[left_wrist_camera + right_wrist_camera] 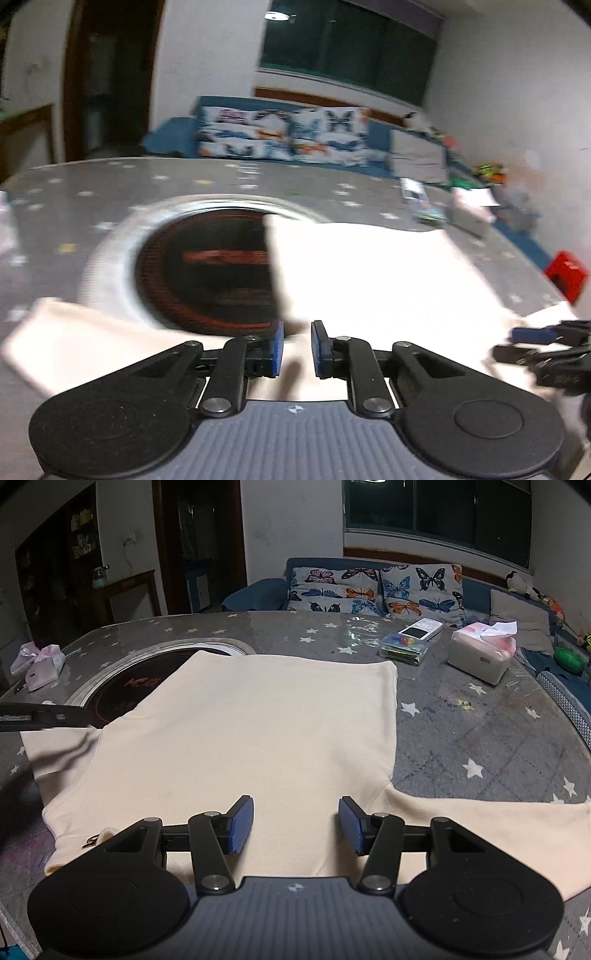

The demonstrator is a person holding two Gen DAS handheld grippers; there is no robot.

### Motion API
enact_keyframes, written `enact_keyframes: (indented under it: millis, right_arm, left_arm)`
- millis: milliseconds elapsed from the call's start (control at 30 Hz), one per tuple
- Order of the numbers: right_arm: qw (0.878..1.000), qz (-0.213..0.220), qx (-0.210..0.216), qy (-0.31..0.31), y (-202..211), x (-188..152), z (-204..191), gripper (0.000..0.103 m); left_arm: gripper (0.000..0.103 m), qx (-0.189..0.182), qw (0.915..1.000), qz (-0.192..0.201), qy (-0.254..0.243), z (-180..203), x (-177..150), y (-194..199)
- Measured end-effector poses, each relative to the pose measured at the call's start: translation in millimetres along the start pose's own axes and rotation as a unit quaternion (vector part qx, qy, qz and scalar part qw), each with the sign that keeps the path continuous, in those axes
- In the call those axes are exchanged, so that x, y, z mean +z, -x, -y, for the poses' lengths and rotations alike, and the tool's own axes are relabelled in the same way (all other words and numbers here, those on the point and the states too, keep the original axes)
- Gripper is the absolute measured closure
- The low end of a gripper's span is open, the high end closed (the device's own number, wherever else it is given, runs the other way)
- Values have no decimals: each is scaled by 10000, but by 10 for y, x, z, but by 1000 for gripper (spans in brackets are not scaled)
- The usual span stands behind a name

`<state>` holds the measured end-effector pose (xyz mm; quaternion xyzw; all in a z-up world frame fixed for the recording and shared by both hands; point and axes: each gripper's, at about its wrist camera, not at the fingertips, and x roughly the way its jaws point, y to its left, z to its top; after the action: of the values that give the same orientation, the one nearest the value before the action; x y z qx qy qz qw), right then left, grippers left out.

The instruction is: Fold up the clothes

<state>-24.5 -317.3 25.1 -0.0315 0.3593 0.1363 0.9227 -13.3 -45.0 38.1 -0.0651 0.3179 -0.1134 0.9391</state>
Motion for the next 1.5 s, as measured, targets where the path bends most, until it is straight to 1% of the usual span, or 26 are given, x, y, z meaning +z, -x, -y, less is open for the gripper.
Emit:
enact_keyframes:
  millis: [33,67,100,200,300,433,500,633,700,767,867,933,1033,1133,1267,1333,1400,1500]
  right_arm:
    - [10000,-4,6,-6,1,-6,2,51]
    - [10000,-8,12,-11,0,-9,4,51]
    - [10000,-13,19,-17,-4,-13,5,51]
    - [10000,-20,47,-30,-17,-18,6,51]
    - [10000,-41,80,-21,-42,-28,9,51]
    - [9999,-47,107,14,-48,-29,12,51]
    - [9999,-42,111,14,-42,-27,12,51]
    - [10000,-35,90,21,20,-35,11,51]
    - [9999,-34,87,37,74,-47,16,51]
    - [9999,-37,99,85,128,-58,12,51]
    - [9995,-34,188,242,203,-68,-41,51]
    - [9990,-37,271,350,241,-75,-94,51]
    - [9969,-61,459,634,278,-114,-227,51]
    - [9940,-135,578,914,296,-183,-342,51]
    - [9911,-185,606,1170,334,-269,-427,51]
    - [9904,-165,595,1239,375,-280,-450,51]
    - [9900,-89,562,1289,430,-256,-465,51]
    - [9905,63,598,1240,466,-201,-482,51]
  left_arm:
    - [85,-98,10000,-2,15,48,5,-67]
    - [85,-120,9999,-30,76,56,25,-145]
    - [85,-91,9998,-75,149,40,39,-225]
    - [86,149,9992,-230,285,-15,8,-369]
    - [88,206,9989,-246,327,-88,-48,-364]
    - [88,133,9985,-228,471,-157,-56,-299]
    - [88,144,9988,-210,424,-131,-23,-325]
    - [88,281,9989,-249,269,-82,-22,-416]
    - [88,318,9991,-249,134,-34,-30,-404]
    - [87,224,9994,-265,22,26,-31,-351]
    - [87,-108,9992,-217,-322,202,-39,-209]
    - [87,-408,9969,-219,-643,363,-76,-127]
    - [87,-793,9902,-263,-1123,580,-178,-60]
    - [87,-1088,9807,-288,-1601,760,-323,-18]
    - [87,-1225,9684,-313,-2152,854,-539,32]
    - [87,-1221,9635,-252,-2371,880,-623,81]
    - [87,-1206,9604,-165,-2505,894,-676,130]
    - [87,-1235,9589,-130,-2551,899,-710,148]
